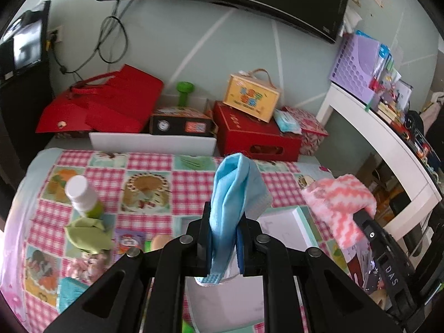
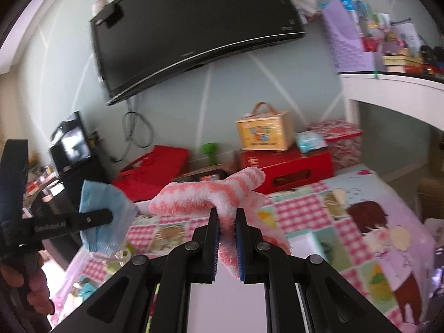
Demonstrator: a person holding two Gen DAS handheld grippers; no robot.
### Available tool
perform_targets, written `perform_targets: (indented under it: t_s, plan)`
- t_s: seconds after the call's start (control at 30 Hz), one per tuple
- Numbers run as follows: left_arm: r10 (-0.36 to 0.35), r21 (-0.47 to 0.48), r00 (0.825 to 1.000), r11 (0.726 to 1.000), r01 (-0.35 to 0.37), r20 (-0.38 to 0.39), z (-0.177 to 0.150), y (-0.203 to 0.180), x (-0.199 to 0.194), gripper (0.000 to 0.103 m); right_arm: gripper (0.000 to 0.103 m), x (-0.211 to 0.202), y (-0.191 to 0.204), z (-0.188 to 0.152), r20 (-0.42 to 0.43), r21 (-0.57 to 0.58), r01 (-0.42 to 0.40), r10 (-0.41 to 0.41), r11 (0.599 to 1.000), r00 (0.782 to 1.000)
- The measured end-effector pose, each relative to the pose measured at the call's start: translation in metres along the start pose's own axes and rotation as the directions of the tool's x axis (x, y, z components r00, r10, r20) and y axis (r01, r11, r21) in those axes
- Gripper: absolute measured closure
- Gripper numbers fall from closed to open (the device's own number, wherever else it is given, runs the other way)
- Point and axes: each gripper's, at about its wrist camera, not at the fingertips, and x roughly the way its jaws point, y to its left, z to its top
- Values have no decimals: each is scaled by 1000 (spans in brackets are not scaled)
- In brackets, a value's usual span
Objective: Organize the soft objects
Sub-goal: 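Carry the towel and mask over the white tray with both grippers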
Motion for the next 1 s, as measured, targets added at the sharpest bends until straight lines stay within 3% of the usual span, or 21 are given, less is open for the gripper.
perform_targets:
  t_s: [0.23, 0.5, 0.73, 1.0]
  plan:
    - [-38, 20, 998, 999, 40, -55, -7, -24, 37, 89, 92, 5, -36, 0, -23, 57, 96, -95, 994, 995]
    - [-61, 7, 990, 998, 63, -127, -19, -31, 76, 89, 92, 23, -50, -7, -68, 96, 110, -104, 989, 992]
    - [-78, -35, 970, 997, 72, -232, -45, -24, 122, 89, 92, 56, -61, -22, -154, 137, 117, -95, 984, 983]
    - [-124, -107, 951, 990, 97, -284, -60, -5, 156, 89, 92, 82, -62, -35, -216, 128, 135, -105, 983, 971]
